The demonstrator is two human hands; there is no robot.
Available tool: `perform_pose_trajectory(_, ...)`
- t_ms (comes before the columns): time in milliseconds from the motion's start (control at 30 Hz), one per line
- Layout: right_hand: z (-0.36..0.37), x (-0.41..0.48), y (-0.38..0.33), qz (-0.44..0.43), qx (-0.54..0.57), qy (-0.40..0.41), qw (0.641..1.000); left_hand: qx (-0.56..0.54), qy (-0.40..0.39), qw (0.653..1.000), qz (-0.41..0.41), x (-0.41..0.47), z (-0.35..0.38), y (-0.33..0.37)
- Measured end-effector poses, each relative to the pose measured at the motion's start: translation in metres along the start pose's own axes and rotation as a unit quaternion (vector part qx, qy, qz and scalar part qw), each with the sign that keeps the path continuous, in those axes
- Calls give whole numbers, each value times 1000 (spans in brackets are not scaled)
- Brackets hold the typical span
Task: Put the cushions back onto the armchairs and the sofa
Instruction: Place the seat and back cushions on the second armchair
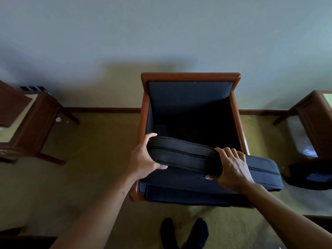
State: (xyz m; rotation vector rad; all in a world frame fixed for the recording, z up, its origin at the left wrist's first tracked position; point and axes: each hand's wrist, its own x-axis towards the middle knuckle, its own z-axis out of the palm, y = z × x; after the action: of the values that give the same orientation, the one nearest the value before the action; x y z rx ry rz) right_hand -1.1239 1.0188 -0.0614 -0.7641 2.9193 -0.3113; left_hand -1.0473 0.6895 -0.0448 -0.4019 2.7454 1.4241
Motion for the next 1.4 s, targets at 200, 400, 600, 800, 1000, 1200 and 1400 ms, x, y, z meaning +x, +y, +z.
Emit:
perform_pose_trajectory(200,-57,-6,29,14,74,48,996,-28,42,993,108,-1,-29,104)
perform_pose_trajectory(400,-80,-6,32,31,213,67,974,50,57,970,231,1,-48,208)
perform_pose_trajectory(600,-70,7,8,5,316,11,949,281,-26,924,257,19,10,220)
perform_pose_trajectory(800,-45,18,-9,-18,309,-26,950,288,-100,927,220,29,62,149)
perform_pose_trajectory(1000,-79,41,-26,-36,124,-42,991,421,-207,877,105,60,-6,104)
perform_pose_trajectory(1200,-69,58,-84,-73,-95,-134,984,329,-188,922,-75,60,-59,20)
perform_pose_trajectory(1400,-36,60,-115,-93,-101,-75,988,26,-133,983,-121,15,-35,-37)
